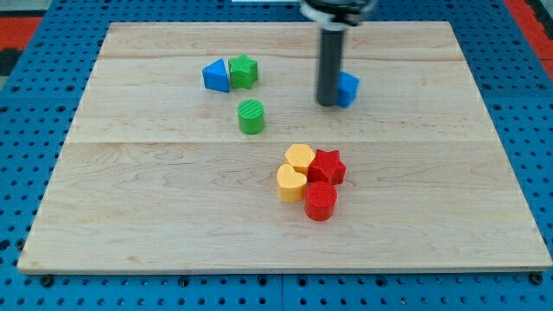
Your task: Place the blue triangle diagonally top right of the green circle
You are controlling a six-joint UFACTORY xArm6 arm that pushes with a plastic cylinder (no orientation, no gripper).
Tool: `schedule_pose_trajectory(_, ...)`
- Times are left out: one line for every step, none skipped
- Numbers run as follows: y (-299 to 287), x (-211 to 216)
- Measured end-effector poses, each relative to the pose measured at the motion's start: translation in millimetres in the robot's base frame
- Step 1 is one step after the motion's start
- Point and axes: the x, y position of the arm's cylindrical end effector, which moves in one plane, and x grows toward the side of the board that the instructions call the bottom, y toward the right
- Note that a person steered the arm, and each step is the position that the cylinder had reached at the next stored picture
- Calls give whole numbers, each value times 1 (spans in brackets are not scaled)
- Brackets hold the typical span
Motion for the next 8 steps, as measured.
schedule_pose_trajectory(9, -26)
schedule_pose_trajectory(-46, -9)
schedule_pose_trajectory(-120, -4)
schedule_pose_trajectory(-192, -3)
schedule_pose_trajectory(-235, -43)
schedule_pose_trajectory(-191, -59)
schedule_pose_trajectory(-107, -25)
schedule_pose_trajectory(-107, -14)
